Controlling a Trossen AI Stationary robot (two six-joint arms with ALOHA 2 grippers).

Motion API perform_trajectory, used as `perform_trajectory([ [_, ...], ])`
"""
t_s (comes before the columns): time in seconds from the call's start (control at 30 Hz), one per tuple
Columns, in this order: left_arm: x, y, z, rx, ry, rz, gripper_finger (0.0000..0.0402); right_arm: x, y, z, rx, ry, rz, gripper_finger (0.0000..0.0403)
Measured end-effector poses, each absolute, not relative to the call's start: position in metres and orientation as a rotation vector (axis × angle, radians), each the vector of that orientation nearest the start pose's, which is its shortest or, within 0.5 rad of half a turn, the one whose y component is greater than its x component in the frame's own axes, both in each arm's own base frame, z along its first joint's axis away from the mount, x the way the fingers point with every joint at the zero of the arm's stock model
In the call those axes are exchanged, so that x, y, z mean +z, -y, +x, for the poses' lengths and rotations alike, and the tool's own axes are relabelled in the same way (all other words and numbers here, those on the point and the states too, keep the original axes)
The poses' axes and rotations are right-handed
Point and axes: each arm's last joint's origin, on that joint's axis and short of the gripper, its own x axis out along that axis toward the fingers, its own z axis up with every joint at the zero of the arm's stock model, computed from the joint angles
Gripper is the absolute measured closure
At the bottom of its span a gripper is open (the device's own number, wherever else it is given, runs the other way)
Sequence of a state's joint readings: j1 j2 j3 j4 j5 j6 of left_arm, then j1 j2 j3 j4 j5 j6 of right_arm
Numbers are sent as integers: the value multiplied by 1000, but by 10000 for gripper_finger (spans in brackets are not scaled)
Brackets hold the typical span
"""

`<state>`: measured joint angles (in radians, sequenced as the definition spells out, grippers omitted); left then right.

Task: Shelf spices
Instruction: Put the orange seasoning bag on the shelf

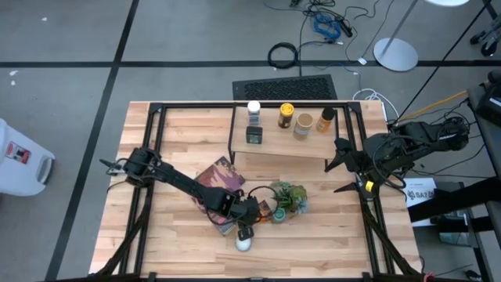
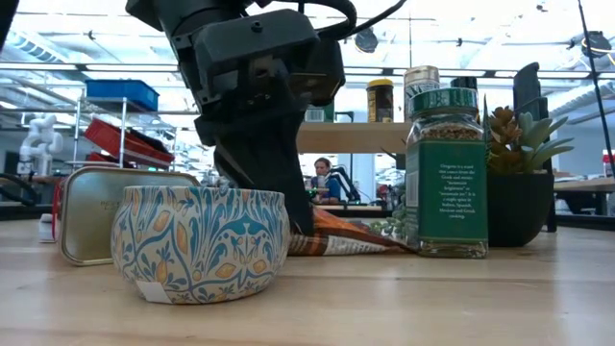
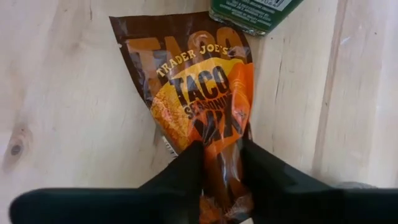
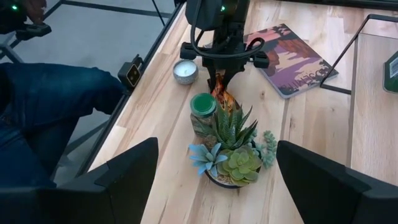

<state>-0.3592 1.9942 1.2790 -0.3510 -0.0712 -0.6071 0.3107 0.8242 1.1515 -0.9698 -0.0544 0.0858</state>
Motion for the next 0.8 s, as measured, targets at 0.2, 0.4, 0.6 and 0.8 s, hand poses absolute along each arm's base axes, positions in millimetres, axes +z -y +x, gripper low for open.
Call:
perform_trajectory([
  [0.2,154,137,370,45,-1083,-298,325,375,-41,124,322,-656,6,87],
  [0.4,162,136,366,45,-1088,-282,326,375,-41,124,323,-655,6,87],
  [0.6,165,135,366,52,-1077,-278,327,376,-42,125,321,-639,17,87],
  [0.8,164,134,363,61,-1110,-266,327,376,-42,125,307,-648,52,87],
])
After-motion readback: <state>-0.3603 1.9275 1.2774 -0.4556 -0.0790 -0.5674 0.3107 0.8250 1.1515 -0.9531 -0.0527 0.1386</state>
